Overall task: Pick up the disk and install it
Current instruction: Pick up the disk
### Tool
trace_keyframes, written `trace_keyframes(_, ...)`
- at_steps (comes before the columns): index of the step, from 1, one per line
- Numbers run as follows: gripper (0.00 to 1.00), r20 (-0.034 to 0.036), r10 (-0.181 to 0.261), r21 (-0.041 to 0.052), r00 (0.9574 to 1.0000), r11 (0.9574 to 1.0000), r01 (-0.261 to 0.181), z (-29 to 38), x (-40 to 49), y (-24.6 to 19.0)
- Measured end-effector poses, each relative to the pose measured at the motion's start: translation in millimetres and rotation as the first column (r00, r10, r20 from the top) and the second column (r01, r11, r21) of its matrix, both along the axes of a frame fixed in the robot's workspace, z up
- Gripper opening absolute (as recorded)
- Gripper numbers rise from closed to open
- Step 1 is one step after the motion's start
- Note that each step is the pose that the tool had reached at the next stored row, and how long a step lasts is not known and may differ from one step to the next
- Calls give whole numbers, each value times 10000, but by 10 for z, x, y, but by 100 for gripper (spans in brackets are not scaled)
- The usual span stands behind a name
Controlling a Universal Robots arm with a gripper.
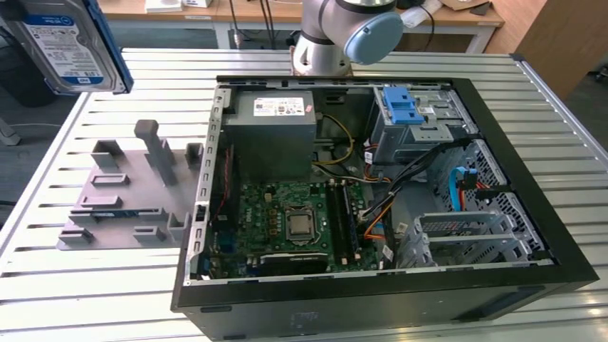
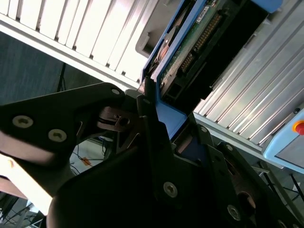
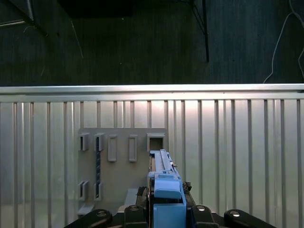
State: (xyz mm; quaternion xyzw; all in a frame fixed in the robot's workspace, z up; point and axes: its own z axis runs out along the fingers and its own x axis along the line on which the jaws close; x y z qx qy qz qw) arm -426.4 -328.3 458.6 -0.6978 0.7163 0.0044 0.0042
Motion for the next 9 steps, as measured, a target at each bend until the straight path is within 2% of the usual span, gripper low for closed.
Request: trace_keyframes(9, 36, 0, 0, 1, 10000, 10000, 0, 89, 0, 0)
